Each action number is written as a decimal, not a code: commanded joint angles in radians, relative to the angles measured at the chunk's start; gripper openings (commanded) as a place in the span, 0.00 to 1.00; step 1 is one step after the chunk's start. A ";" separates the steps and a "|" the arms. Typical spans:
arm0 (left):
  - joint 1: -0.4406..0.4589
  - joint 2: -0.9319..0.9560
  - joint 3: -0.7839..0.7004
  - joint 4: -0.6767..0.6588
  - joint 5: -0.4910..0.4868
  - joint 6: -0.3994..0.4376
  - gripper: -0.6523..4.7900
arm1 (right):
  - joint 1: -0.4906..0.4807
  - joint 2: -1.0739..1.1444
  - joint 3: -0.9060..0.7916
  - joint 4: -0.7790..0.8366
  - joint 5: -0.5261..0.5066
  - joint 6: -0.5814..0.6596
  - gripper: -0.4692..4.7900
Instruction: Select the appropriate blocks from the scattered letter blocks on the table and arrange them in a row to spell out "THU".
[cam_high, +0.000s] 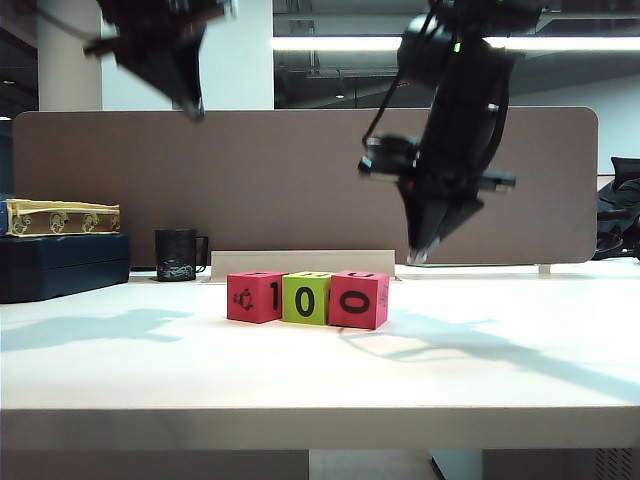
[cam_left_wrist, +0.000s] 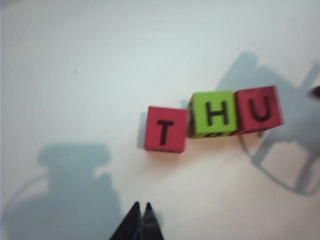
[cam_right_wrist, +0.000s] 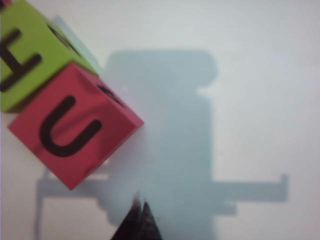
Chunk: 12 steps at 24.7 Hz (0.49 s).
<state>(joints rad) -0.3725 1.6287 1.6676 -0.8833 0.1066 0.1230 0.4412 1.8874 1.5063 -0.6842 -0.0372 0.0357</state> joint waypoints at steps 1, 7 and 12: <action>-0.010 -0.069 0.002 -0.006 0.018 -0.003 0.11 | 0.001 0.038 0.005 0.042 -0.033 0.038 0.08; -0.011 -0.143 0.002 -0.067 0.033 -0.007 0.11 | 0.003 0.093 0.005 0.107 -0.049 0.051 0.08; -0.012 -0.151 0.002 -0.100 0.039 -0.007 0.11 | 0.003 0.117 0.005 0.166 -0.077 0.077 0.08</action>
<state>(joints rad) -0.3851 1.4826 1.6672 -0.9783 0.1322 0.1162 0.4427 2.0045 1.5063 -0.5556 -0.0982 0.1001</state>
